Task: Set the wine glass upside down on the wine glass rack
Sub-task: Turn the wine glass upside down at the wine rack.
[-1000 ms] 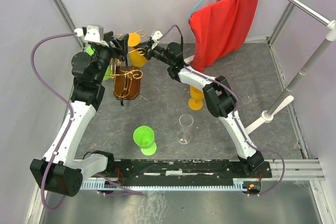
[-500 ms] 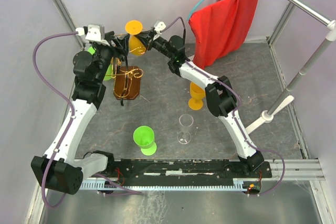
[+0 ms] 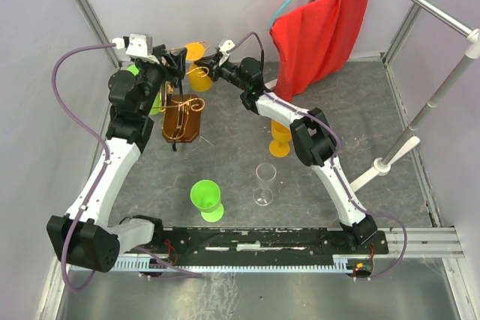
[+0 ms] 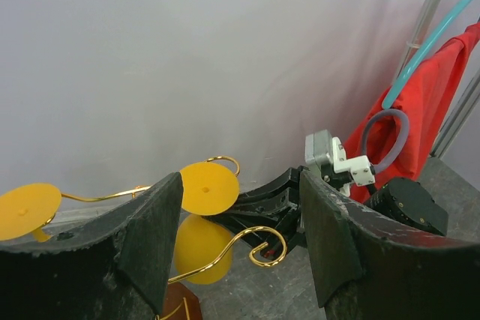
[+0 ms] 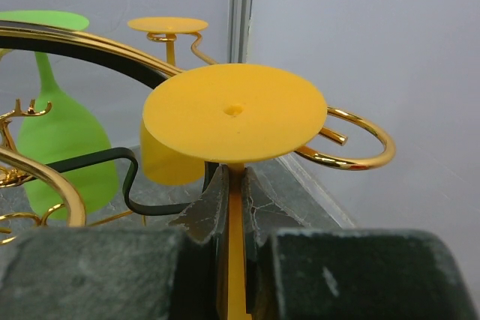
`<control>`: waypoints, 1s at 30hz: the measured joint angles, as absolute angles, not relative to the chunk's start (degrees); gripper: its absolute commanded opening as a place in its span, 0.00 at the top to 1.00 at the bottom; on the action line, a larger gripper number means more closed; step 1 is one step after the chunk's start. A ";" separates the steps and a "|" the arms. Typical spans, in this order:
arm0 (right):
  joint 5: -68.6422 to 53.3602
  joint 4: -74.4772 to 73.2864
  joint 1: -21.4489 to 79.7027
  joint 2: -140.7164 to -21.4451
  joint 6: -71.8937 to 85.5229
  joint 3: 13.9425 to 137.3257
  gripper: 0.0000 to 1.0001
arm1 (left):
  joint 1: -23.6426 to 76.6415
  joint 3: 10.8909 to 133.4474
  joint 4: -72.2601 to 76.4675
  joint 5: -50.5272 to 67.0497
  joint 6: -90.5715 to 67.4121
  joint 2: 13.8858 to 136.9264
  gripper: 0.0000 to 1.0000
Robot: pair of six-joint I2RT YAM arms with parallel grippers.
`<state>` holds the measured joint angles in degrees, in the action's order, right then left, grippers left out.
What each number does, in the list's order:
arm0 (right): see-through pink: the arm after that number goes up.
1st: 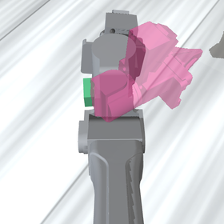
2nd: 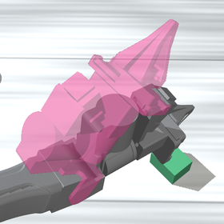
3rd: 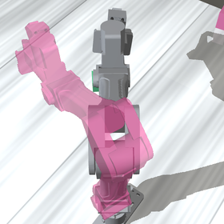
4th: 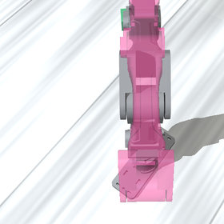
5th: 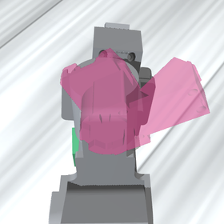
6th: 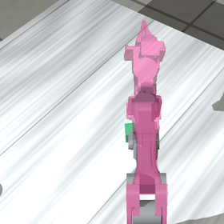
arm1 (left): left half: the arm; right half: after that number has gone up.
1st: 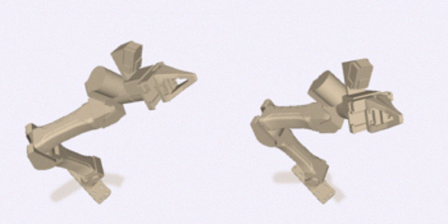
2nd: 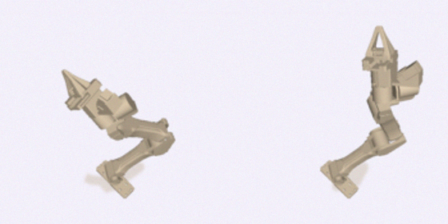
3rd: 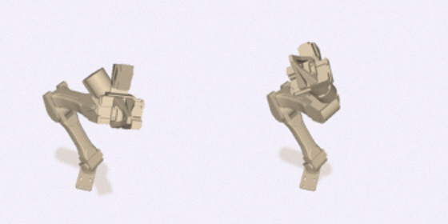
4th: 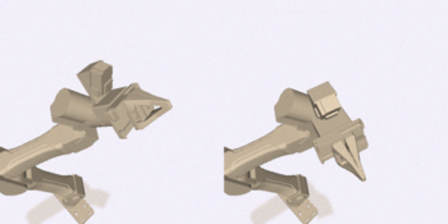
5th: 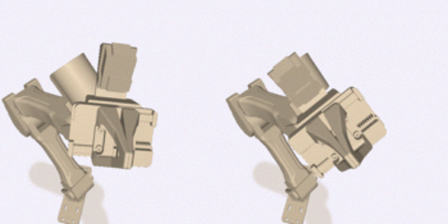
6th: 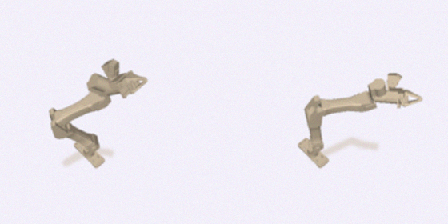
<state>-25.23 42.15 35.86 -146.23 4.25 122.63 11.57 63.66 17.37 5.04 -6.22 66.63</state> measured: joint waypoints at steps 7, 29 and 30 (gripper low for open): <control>-25.04 41.98 35.48 -147.46 5.28 125.05 0.99 | 11.31 63.66 17.74 5.10 -6.22 67.61 0.30; -15.44 38.92 34.79 -155.28 5.34 136.27 0.99 | 10.61 63.86 18.15 5.15 -6.57 69.78 0.30; -15.16 39.53 34.79 -155.20 5.34 135.72 0.99 | 10.61 63.86 18.17 5.15 -6.57 69.78 0.30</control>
